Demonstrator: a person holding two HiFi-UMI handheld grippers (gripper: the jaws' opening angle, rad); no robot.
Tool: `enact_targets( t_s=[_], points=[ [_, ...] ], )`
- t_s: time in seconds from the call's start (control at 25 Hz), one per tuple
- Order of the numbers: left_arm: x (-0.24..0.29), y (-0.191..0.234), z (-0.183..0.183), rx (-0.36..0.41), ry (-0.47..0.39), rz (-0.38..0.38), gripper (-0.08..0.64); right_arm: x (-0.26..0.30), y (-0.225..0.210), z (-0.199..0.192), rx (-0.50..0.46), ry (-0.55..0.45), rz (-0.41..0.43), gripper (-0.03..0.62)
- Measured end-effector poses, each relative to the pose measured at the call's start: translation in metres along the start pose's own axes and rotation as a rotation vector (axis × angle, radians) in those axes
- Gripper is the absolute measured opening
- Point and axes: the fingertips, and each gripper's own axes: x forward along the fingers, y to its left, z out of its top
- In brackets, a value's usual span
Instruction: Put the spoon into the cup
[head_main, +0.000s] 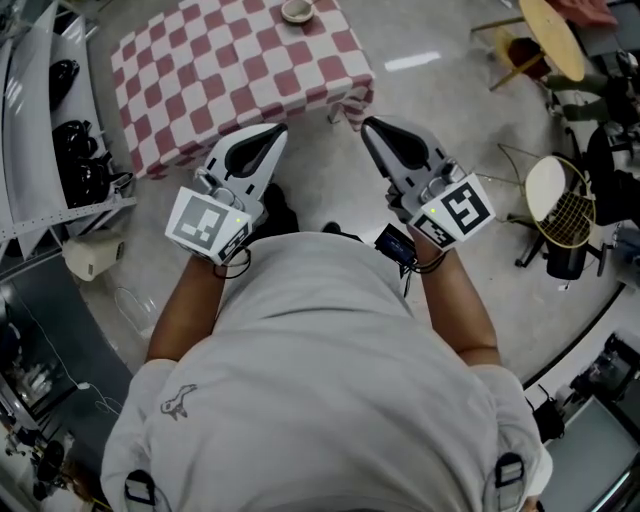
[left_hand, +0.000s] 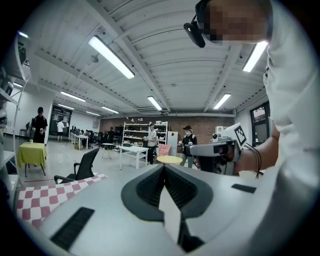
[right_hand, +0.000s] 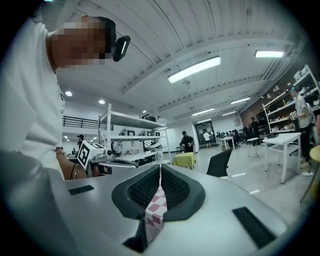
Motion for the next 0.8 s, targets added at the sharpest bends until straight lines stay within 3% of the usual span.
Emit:
enact_targets(
  t_s=[0.52,0.8],
  points=[
    [-0.035,-0.111,-0.02,0.034,0.006,0.047,0.014,-0.089,0.063,-0.024,-0.002,0.008,0.079,0.035],
    [-0.052,-0.142,-0.026,0.025,0.012,0.063,0.014,-0.115,0.088,-0.031,0.006,0.017,0.096,0.035]
  ],
)
